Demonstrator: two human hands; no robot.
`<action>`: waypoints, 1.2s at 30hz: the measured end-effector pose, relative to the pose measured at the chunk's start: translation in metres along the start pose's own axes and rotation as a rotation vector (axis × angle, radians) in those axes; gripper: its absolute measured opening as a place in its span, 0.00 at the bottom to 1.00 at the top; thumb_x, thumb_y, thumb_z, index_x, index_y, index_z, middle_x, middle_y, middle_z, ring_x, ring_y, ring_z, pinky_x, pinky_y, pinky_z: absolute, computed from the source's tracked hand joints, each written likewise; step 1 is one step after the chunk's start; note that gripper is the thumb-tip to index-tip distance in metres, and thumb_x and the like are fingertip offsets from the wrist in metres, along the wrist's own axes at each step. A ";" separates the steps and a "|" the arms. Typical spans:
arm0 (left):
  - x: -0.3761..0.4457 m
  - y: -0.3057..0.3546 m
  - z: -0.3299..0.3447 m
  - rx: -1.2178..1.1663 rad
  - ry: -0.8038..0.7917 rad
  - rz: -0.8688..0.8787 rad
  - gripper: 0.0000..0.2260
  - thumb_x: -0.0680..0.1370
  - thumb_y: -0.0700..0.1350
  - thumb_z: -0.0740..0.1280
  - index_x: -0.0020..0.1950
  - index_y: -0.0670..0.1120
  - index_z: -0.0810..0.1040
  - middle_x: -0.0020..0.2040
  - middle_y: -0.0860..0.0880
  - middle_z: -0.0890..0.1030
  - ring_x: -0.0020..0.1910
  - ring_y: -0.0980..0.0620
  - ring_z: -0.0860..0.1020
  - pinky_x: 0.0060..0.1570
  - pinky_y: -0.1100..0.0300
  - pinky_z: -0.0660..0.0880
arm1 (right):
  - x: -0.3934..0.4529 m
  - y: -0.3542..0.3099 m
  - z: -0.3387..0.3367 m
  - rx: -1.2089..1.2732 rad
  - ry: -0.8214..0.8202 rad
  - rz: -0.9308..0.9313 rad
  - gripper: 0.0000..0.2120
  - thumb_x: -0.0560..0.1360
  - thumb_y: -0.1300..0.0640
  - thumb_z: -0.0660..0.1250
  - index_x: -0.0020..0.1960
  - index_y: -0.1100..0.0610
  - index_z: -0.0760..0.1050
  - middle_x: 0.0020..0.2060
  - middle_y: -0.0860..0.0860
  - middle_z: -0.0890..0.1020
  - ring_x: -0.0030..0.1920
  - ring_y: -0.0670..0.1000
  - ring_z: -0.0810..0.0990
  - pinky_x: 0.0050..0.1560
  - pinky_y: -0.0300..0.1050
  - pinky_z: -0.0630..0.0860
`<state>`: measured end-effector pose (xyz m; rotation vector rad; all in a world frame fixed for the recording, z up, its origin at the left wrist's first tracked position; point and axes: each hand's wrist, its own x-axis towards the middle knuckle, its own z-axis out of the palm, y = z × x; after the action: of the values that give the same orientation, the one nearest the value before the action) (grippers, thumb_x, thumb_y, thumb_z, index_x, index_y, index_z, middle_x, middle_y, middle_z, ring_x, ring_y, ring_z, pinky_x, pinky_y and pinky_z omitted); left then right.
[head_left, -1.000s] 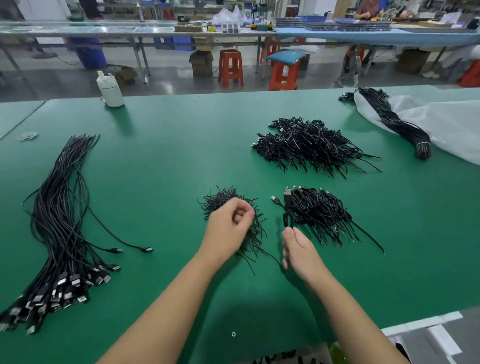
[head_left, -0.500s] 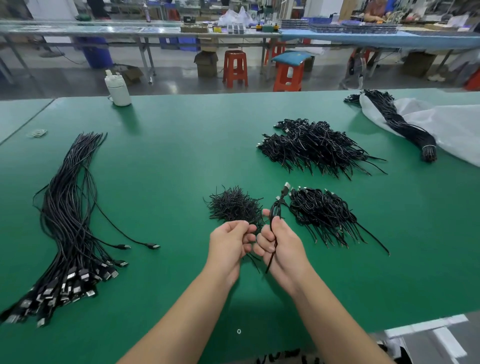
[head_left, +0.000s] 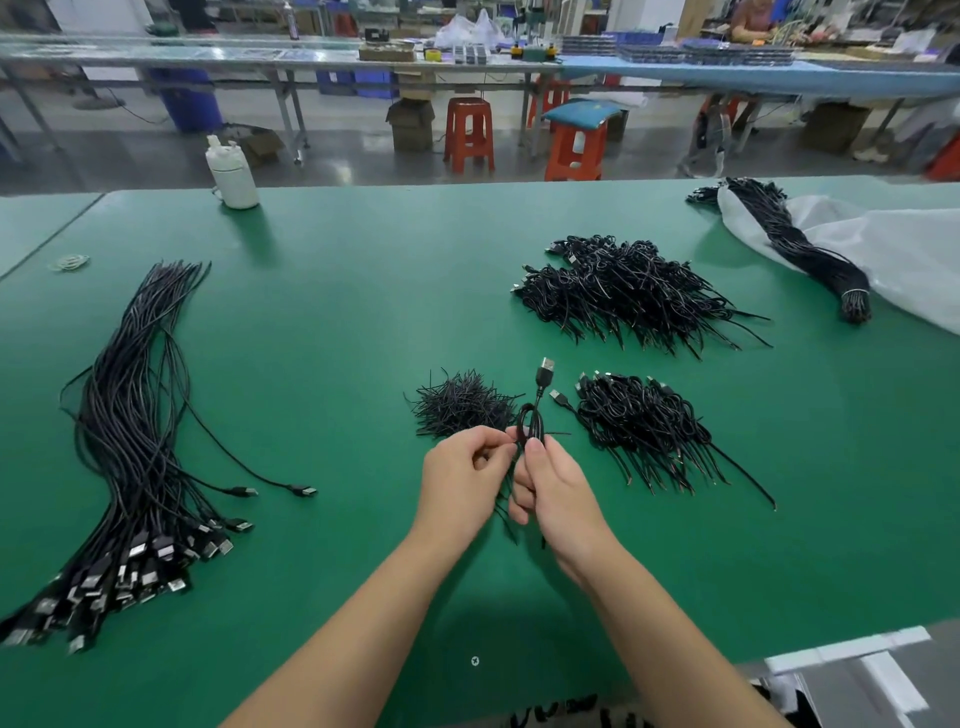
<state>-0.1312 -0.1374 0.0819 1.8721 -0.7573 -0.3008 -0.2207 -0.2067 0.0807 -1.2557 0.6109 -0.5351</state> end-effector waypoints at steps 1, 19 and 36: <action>0.001 0.000 -0.001 0.035 -0.003 0.025 0.04 0.76 0.44 0.71 0.43 0.52 0.84 0.33 0.53 0.79 0.31 0.59 0.72 0.34 0.69 0.67 | 0.000 -0.002 -0.001 -0.021 0.000 -0.001 0.13 0.86 0.58 0.50 0.58 0.64 0.71 0.27 0.45 0.61 0.26 0.45 0.58 0.26 0.41 0.61; 0.010 0.013 -0.028 0.693 -0.172 0.983 0.09 0.70 0.33 0.69 0.48 0.43 0.81 0.63 0.44 0.80 0.69 0.43 0.72 0.68 0.48 0.69 | 0.006 -0.004 -0.019 -0.337 -0.104 0.110 0.13 0.85 0.55 0.53 0.42 0.56 0.65 0.26 0.43 0.66 0.25 0.46 0.63 0.27 0.44 0.68; 0.016 0.030 -0.030 0.229 -0.178 0.080 0.07 0.76 0.45 0.69 0.39 0.54 0.80 0.38 0.60 0.81 0.40 0.64 0.76 0.38 0.72 0.66 | -0.006 -0.014 -0.018 -0.948 -0.144 -0.358 0.11 0.83 0.52 0.57 0.42 0.54 0.67 0.31 0.44 0.70 0.33 0.50 0.75 0.37 0.45 0.69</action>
<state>-0.1137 -0.1328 0.1233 2.0421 -1.0212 -0.3442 -0.2379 -0.2183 0.0919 -2.3085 0.5269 -0.4447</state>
